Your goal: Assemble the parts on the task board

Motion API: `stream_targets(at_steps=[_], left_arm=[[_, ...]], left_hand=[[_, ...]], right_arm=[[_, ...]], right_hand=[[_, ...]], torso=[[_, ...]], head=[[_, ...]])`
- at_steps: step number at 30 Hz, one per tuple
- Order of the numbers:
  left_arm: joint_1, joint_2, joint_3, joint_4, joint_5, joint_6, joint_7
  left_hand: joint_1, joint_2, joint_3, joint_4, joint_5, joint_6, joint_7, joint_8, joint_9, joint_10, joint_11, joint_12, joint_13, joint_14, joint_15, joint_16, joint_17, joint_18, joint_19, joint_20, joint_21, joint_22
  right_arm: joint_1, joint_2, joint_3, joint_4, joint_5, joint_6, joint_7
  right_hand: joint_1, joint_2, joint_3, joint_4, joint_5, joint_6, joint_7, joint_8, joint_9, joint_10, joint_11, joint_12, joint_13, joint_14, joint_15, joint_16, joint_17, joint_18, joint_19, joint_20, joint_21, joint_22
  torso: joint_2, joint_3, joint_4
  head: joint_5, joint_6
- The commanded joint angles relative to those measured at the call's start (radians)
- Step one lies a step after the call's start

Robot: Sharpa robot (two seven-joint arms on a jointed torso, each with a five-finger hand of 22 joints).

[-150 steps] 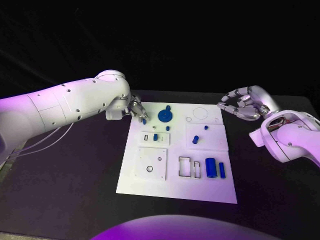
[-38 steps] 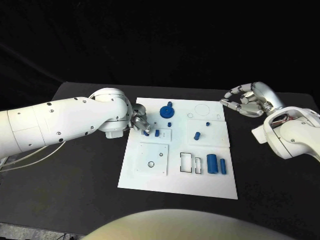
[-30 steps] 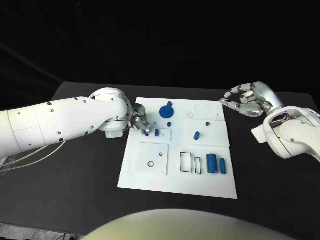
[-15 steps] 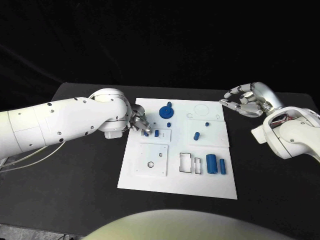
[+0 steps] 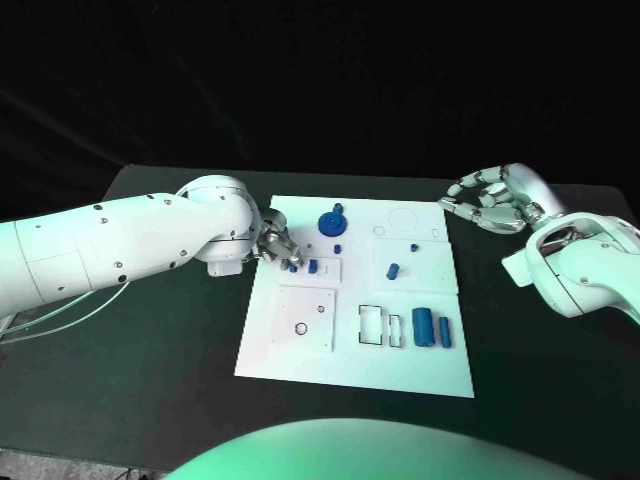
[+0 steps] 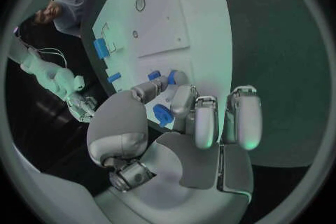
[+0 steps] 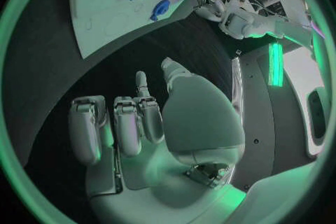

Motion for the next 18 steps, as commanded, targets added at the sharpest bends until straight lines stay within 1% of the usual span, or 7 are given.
stream_targets(at_steps=[1, 3, 7, 10, 15, 16, 18], left_arm=[[-0.001, 0.001, 0.0, -0.001, 0.007, 0.013, -0.004], [-0.001, 0.0, 0.0, 0.0, 0.008, 0.006, -0.001], [-0.001, -0.004, 0.0, 0.006, 0.008, -0.025, 0.012], [-0.001, -0.009, 0.0, 0.011, 0.008, -0.059, 0.024], [-0.001, -0.016, 0.001, 0.017, 0.013, -0.105, 0.041], [-0.001, -0.018, 0.002, 0.019, 0.015, -0.116, 0.045], [-0.001, -0.022, 0.005, 0.023, 0.022, -0.137, 0.057]], left_hand=[[-0.008, -0.006, -0.011, 0.001, -0.005, 0.008, -0.002, 0.003, 0.0, 0.0, -0.004, 0.003, -0.001, 0.106, -0.01, 0.004, 0.263, 0.002, 0.028, -0.005, 0.0, 0.221], [-0.012, -0.012, -0.031, 0.011, -0.005, 0.007, -0.002, 0.004, -0.001, 0.0, -0.004, 0.003, -0.002, 0.106, -0.01, 0.004, 0.263, 0.002, 0.028, -0.006, 0.0, 0.221], [-0.003, -0.018, -0.121, 0.053, -0.005, 0.006, -0.002, 0.006, -0.007, 0.001, -0.005, 0.006, 0.0, 0.106, -0.012, 0.004, 0.263, 0.001, 0.029, -0.009, 0.0, 0.221], [0.027, -0.02, -0.218, 0.109, -0.004, -0.001, -0.001, 0.005, -0.013, -0.002, -0.005, 0.006, -0.001, 0.106, -0.012, 0.004, 0.263, 0.001, 0.029, -0.013, 0.0, 0.221], [0.112, -0.028, -0.346, 0.237, -0.003, -0.006, -0.003, 0.013, -0.02, -0.006, -0.004, 0.005, -0.005, 0.106, -0.013, 0.004, 0.263, 0.001, 0.03, -0.015, -0.002, 0.221], [0.119, -0.031, -0.36, 0.252, -0.004, -0.006, -0.002, 0.014, -0.02, -0.006, -0.005, 0.005, -0.005, 0.106, -0.013, 0.004, 0.263, 0.002, 0.029, -0.015, -0.002, 0.221], [0.12, -0.031, -0.366, 0.255, -0.004, -0.006, -0.002, 0.014, -0.021, -0.006, -0.005, 0.006, -0.005, 0.106, -0.013, 0.004, 0.263, 0.002, 0.029, -0.015, -0.002, 0.221]], right_arm=[[-0.001, 0.0, 0.0, 0.003, -0.002, 0.004, 0.011], [-0.001, -0.001, 0.0, 0.003, -0.002, 0.004, 0.012], [-0.001, -0.001, 0.0, 0.002, -0.002, 0.003, 0.013], [-0.001, -0.002, 0.0, 0.001, -0.002, 0.003, 0.013], [-0.001, -0.002, 0.0, 0.0, -0.002, 0.003, 0.013], [-0.001, -0.002, 0.0, 0.0, -0.002, 0.003, 0.013], [-0.001, -0.002, 0.0, 0.0, -0.002, 0.002, 0.013]], right_hand=[[-0.013, 0.0, -0.002, 0.003, 0.001, -0.005, 0.0, 0.003, 0.001, 0.048, -0.004, -0.005, 0.2, 0.104, -0.006, 0.004, 0.263, 0.0, 0.073, -0.004, -0.006, 0.244], [-0.013, 0.0, -0.002, 0.003, 0.001, -0.005, 0.0, 0.003, 0.001, 0.048, -0.004, -0.005, 0.2, 0.104, -0.006, 0.004, 0.263, 0.0, 0.073, -0.004, -0.006, 0.244], [-0.013, 0.0, -0.002, 0.003, 0.001, -0.005, 0.0, 0.003, 0.001, 0.048, -0.004, -0.005, 0.2, 0.104, -0.006, 0.004, 0.263, 0.0, 0.073, -0.004, -0.006, 0.244], [-0.013, 0.0, -0.002, 0.003, 0.001, -0.005, 0.0, 0.003, 0.001, 0.048, -0.004, -0.005, 0.2, 0.104, -0.006, 0.004, 0.263, 0.0, 0.073, -0.004, -0.006, 0.244], [-0.013, 0.0, -0.002, 0.003, 0.001, -0.005, 0.0, 0.003, 0.001, 0.048, -0.004, -0.005, 0.2, 0.104, -0.006, 0.004, 0.263, 0.0, 0.073, -0.004, -0.006, 0.244], [-0.013, 0.0, -0.002, 0.003, 0.001, -0.005, 0.0, 0.003, 0.001, 0.048, -0.004, -0.005, 0.2, 0.104, -0.006, 0.004, 0.263, 0.0, 0.073, -0.004, -0.006, 0.244], [-0.013, 0.0, -0.002, 0.003, 0.001, -0.005, 0.0, 0.003, 0.001, 0.048, -0.004, -0.005, 0.2, 0.104, -0.006, 0.004, 0.263, 0.0, 0.073, -0.004, -0.006, 0.244]], torso=[[0.0, 0.0001, -0.0002], [0.0, -0.0003, -0.0001], [0.0, -0.0011, 0.0001], [0.0, -0.0008, 0.0001], [0.0, -0.0005, 0.0], [0.0, -0.0004, 0.0], [0.0, -0.0005, -0.0001]], head=[[0.0, 0.0], [0.001, 0.0], [0.0, 0.002], [-0.001, 0.002], [-0.001, 0.004], [-0.001, 0.004], [-0.002, 0.005]])
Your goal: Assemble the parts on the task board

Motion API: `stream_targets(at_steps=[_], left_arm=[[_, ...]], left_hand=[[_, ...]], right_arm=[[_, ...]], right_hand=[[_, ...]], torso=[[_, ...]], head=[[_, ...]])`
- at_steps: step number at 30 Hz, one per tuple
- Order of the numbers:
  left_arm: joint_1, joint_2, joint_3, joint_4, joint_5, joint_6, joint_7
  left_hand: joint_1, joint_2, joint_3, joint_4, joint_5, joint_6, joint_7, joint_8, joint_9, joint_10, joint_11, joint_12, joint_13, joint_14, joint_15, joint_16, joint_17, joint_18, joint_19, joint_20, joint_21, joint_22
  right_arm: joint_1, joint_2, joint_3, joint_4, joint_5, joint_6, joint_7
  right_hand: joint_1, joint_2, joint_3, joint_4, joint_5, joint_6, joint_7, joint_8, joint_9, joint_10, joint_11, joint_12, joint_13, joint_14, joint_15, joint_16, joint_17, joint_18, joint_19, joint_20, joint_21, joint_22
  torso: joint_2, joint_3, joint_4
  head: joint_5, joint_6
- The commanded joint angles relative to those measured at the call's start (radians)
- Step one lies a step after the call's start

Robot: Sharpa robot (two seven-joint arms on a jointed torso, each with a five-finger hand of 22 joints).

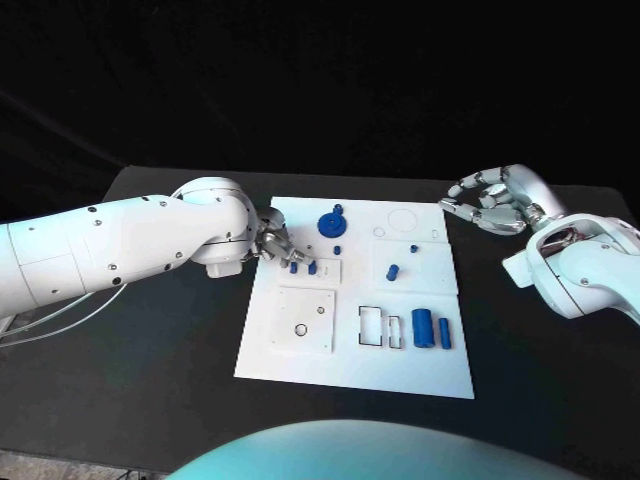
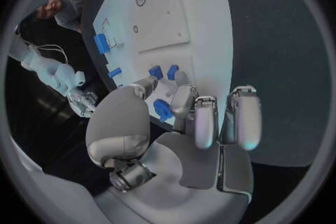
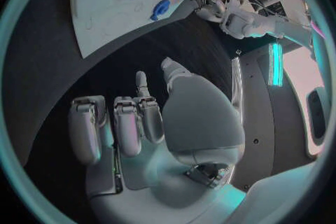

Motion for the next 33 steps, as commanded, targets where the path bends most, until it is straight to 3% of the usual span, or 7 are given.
stream_targets(at_steps=[1, 9, 11, 14, 21, 26, 33], left_arm=[[0.0, -0.006, 0.005, 0.01, 0.023, -0.085, 0.047], [0.0, -0.035, 0.022, 0.042, 0.054, -0.212, 0.173], [0.001, -0.036, 0.024, 0.05, 0.065, -0.259, 0.258], [0.0, -0.029, 0.024, 0.056, 0.044, -0.302, 0.351], [-0.005, 0.008, 0.004, 0.046, -0.143, -0.377, 0.549], [-0.021, 0.041, -0.005, 0.018, -0.322, -0.346, 0.601], [-0.03, 0.083, -0.018, -0.034, -0.502, -0.308, 0.613]], left_hand=[[0.007, 0.0, -0.005, 0.009, -0.004, -0.006, -0.002, 0.006, -0.001, -0.003, -0.001, 0.0, -0.002, 0.106, -0.006, 0.004, 0.263, 0.002, 0.028, -0.008, -0.005, 0.22], [0.13, 0.006, 0.08, -0.037, 0.003, -0.082, 0.015, -0.022, -0.017, -0.079, 0.01, -0.094, -0.086, 0.106, 0.011, 0.004, 0.263, 0.027, -0.039, 0.002, -0.129, 0.184], [0.187, -0.008, 0.187, -0.101, 0.01, -0.195, 0.067, -0.063, -0.053, -0.292, 0.052, -0.31, -0.288, 0.035, 0.046, -0.104, 0.132, 0.075, -0.206, 0.036, -0.417, 0.102], [0.212, -0.025, 0.243, -0.151, 0.016, -0.269, 0.11, -0.098, -0.098, -0.44, 0.095, -0.386, -0.361, -0.153, 0.089, -0.322, -0.098, 0.134, -0.453, 0.067, -0.838, -0.027], [0.313, -0.037, 0.303, -0.264, 0.011, -0.318, 0.146, -0.178, -0.225, -0.573, 0.134, -0.486, -0.503, -0.428, 0.126, -0.61, -0.401, 0.142, -0.511, 0.111, -0.988, -0.096], [0.345, -0.037, 0.293, -0.299, 0.005, -0.263, 0.119, -0.22, -0.305, -0.606, 0.133, -0.538, -0.593, -0.278, 0.118, -0.405, -0.25, 0.148, -0.464, 0.105, -0.962, -0.055], [0.352, -0.046, 0.272, -0.312, 0.0, -0.222, 0.082, -0.276, -0.378, -0.618, 0.13, -0.588, -0.688, -0.241, 0.103, -0.332, -0.22, 0.149, -0.444, 0.094, -0.939, -0.004]], right_arm=[[0.0, 0.0, 0.0, 0.001, -0.003, 0.003, 0.01], [-0.001, -0.001, 0.0, 0.0, -0.003, 0.002, 0.01], [-0.001, -0.002, 0.0, 0.0, -0.003, 0.002, 0.01], [-0.001, -0.002, 0.0, -0.001, -0.003, 0.001, 0.011], [-0.001, -0.001, 0.0, -0.002, -0.003, 0.001, 0.013], [-0.002, 0.0, 0.0, -0.002, -0.003, 0.001, 0.014], [-0.003, 0.002, 0.0, -0.001, -0.003, 0.003, 0.014]], right_hand=[[-0.013, 0.0, -0.002, 0.003, 0.001, -0.005, 0.0, 0.003, 0.001, 0.048, -0.004, -0.005, 0.201, 0.104, -0.006, 0.004, 0.263, 0.0, 0.073, -0.004, -0.006, 0.244], [-0.013, 0.0, -0.002, 0.003, 0.001, -0.005, 0.0, 0.003, 0.001, 0.048, -0.004, -0.005, 0.201, 0.104, -0.006, 0.004, 0.263, 0.0, 0.073, -0.004, -0.006, 0.244], [-0.013, 0.0, -0.002, 0.003, 0.001, -0.005, 0.0, 0.003, 0.001, 0.048, -0.004, -0.005, 0.201, 0.104, -0.006, 0.004, 0.263, 0.0, 0.073, -0.004, -0.006, 0.244], [-0.013, 0.0, -0.002, 0.003, 0.002, -0.007, 0.001, 0.003, 0.003, 0.048, -0.004, -0.006, 0.2, 0.104, -0.006, 0.004, 0.263, 0.0, 0.073, -0.004, -0.007, 0.244], [-0.013, 0.0, -0.001, 0.002, 0.002, -0.007, 0.001, 0.003, 0.003, 0.045, -0.004, -0.009, 0.197, 0.104, -0.006, 0.004, 0.263, 0.002, 0.069, -0.004, -0.013, 0.242], [-0.013, 0.0, -0.001, 0.002, 0.002, -0.007, 0.001, 0.003, 0.003, 0.045, -0.004, -0.009, 0.197, 0.104, -0.006, 0.004, 0.263, 0.002, 0.069, -0.004, -0.013, 0.242], [-0.013, 0.0, -0.001, 0.002, 0.002, -0.007, 0.001, 0.003, 0.003, 0.045, -0.004, -0.009, 0.197, 0.104, -0.006, 0.004, 0.263, 0.002, 0.069, -0.004, -0.013, 0.242]], torso=[[0.0, -0.0001, -0.0001], [0.0, 0.0002, 0.001], [0.0, -0.0004, 0.0011], [0.002, -0.0014, 0.0001], [0.001, -0.0017, 0.0], [0.002, -0.0017, 0.0], [0.001, -0.0012, -0.0001]], head=[[-0.001, 0.002], [-0.007, 0.008], [-0.011, 0.011], [-0.015, 0.016], [-0.022, 0.023], [-0.025, 0.026], [-0.03, 0.029]])
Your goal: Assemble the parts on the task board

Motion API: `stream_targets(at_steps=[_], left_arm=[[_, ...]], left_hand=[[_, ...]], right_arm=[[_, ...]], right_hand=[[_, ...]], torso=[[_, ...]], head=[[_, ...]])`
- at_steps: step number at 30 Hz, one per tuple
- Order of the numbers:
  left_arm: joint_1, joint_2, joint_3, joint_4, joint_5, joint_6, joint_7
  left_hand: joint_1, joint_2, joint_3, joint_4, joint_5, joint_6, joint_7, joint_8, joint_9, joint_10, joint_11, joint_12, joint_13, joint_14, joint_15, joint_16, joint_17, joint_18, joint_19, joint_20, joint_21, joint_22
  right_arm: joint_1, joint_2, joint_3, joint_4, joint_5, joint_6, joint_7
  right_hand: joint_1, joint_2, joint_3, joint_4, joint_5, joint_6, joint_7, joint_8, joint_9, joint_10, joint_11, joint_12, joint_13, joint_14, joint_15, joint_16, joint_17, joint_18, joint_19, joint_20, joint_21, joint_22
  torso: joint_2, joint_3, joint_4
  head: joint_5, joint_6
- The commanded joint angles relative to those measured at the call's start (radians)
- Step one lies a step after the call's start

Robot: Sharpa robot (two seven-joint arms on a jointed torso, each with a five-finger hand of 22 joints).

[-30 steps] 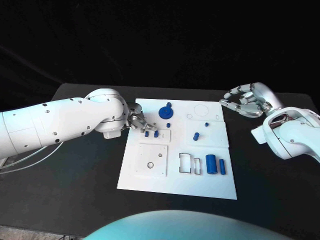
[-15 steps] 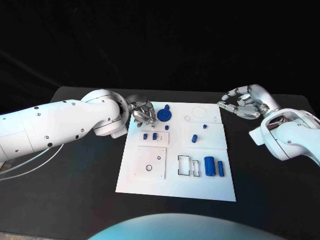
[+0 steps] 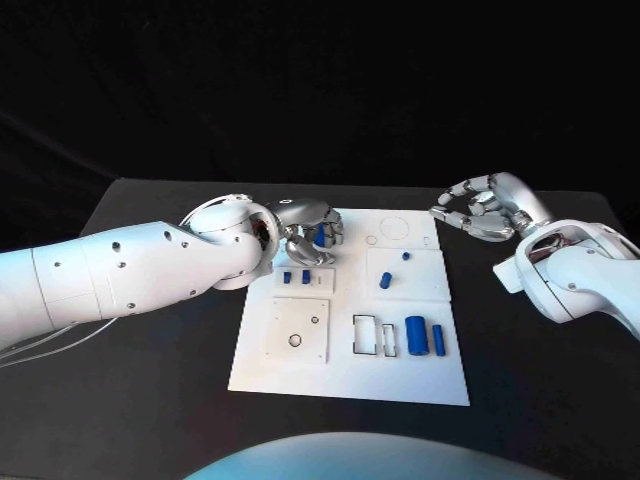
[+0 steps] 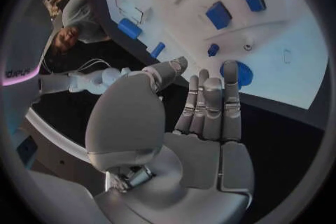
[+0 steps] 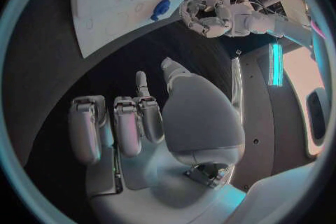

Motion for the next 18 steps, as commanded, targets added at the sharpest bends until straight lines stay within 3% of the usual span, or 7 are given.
stream_targets(at_steps=[1, 7, 18], left_arm=[[-0.002, 0.018, -0.003, -0.019, -0.2, 0.027, 0.05], [-0.003, 0.039, -0.006, -0.036, -0.258, 0.056, 0.026], [-0.003, 0.073, -0.007, -0.084, -0.281, 0.084, 0.007]], left_hand=[[-0.001, -0.005, -0.008, 0.0, -0.003, 0.034, 0.008, -0.02, -0.022, -0.003, 0.001, -0.017, -0.035, 0.04, -0.002, 0.047, 0.033, 0.008, 0.045, -0.001, 0.07, 0.035], [-0.002, -0.008, -0.017, -0.001, -0.003, 0.066, 0.004, -0.059, -0.052, 0.009, -0.008, -0.038, -0.084, 0.108, -0.011, 0.114, 0.077, -0.023, 0.163, -0.009, 0.282, 0.093], [-0.005, 0.0, -0.022, 0.004, -0.004, 0.088, 0.014, -0.075, -0.063, 0.011, -0.01, -0.057, -0.114, 0.117, -0.014, 0.125, 0.071, -0.031, 0.19, -0.013, 0.341, 0.103]], right_arm=[[-0.001, 0.001, 0.0, 0.0, -0.004, 0.004, 0.01], [-0.002, 0.003, 0.0, -0.001, -0.004, 0.005, 0.01], [-0.002, 0.004, 0.0, -0.001, -0.004, 0.005, 0.01]], right_hand=[[-0.011, 0.0, -0.001, 0.002, 0.003, -0.007, 0.001, 0.003, 0.002, 0.044, -0.004, -0.007, 0.196, 0.104, -0.006, 0.004, 0.263, 0.002, 0.069, -0.004, -0.007, 0.242], [-0.011, 0.0, -0.001, 0.002, 0.003, -0.007, 0.001, 0.003, 0.002, 0.044, -0.004, -0.007, 0.196, 0.104, -0.006, 0.004, 0.263, 0.002, 0.069, -0.004, -0.007, 0.242], [-0.01, 0.0, 0.0, 0.002, 0.004, -0.008, 0.001, 0.003, 0.003, 0.045, -0.004, -0.005, 0.197, 0.104, -0.006, 0.004, 0.263, 0.001, 0.07, -0.004, -0.005, 0.243]], torso=[[-0.001, 0.0005, 0.0006], [0.0, 0.0012, -0.0013], [0.0, 0.0018, -0.0011]], head=[[-0.004, 0.002], [-0.004, 0.002], [-0.002, 0.001]])
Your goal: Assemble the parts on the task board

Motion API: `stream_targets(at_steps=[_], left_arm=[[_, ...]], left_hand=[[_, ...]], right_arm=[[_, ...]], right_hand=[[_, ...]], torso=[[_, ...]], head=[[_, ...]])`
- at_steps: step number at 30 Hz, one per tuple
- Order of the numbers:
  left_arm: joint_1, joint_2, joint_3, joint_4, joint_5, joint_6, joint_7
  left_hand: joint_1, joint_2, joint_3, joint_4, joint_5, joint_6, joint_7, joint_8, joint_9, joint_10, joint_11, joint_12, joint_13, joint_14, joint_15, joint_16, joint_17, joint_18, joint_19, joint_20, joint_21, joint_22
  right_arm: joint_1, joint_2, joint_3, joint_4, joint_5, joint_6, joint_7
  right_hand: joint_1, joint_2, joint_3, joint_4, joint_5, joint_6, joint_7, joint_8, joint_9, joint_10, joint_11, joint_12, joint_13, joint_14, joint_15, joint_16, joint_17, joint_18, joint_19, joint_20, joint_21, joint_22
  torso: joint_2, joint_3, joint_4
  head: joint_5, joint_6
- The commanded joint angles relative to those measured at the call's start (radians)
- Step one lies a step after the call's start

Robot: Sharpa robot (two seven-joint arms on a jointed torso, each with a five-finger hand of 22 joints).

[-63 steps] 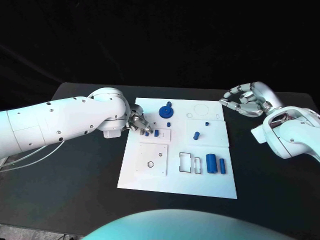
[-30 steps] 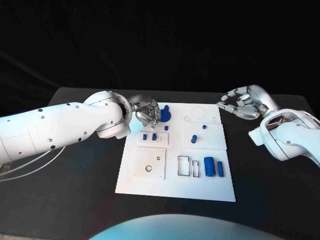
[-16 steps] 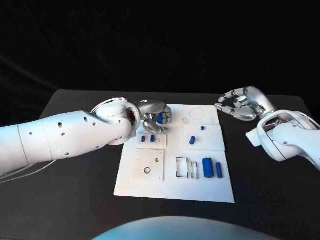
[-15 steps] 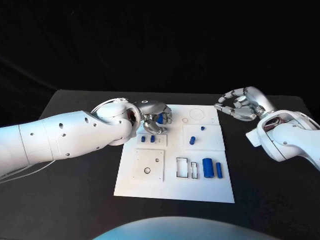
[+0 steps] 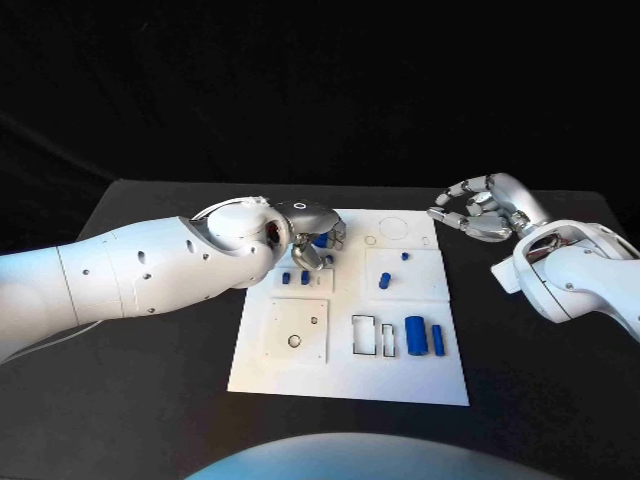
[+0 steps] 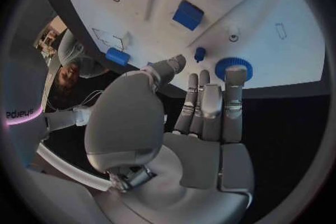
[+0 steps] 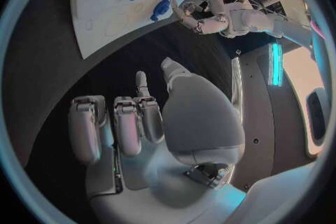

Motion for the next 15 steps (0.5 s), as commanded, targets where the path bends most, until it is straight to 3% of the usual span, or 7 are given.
stream_targets(at_steps=[1, 15], left_arm=[[0.0, 0.01, 0.0, -0.014, -0.031, 0.039, -0.004], [0.0, 0.045, 0.0, -0.064, -0.01, 0.058, 0.008]], left_hand=[[0.004, 0.008, 0.001, 0.0, -0.004, 0.008, 0.0, -0.005, -0.002, 0.005, -0.005, -0.006, -0.006, 0.006, -0.002, 0.005, -0.006, -0.015, 0.008, -0.001, 0.006, 0.09], [0.018, 0.019, 0.015, -0.004, -0.004, 0.04, 0.012, -0.016, -0.009, 0.027, -0.002, -0.021, -0.034, 0.012, 0.0, 0.014, -0.012, -0.022, 0.023, -0.001, 0.052, 0.098]], right_arm=[[-0.001, 0.001, 0.0, 0.001, -0.004, 0.005, 0.009], [-0.001, 0.005, 0.0, -0.001, -0.005, 0.006, 0.009]], right_hand=[[-0.01, 0.0, 0.0, 0.002, 0.004, -0.008, 0.001, 0.003, 0.002, 0.045, -0.004, -0.005, 0.196, 0.104, -0.006, 0.004, 0.263, 0.001, 0.07, -0.004, -0.001, 0.242], [-0.01, 0.001, 0.0, 0.001, 0.004, -0.008, 0.001, 0.003, 0.002, 0.045, -0.004, -0.005, 0.196, 0.104, -0.006, 0.004, 0.263, 0.001, 0.07, -0.004, -0.001, 0.242]], torso=[[0.0, -0.0001, -0.0004], [-0.001, -0.0007, 0.001]], head=[[0.001, 0.0], [0.0, -0.003]])
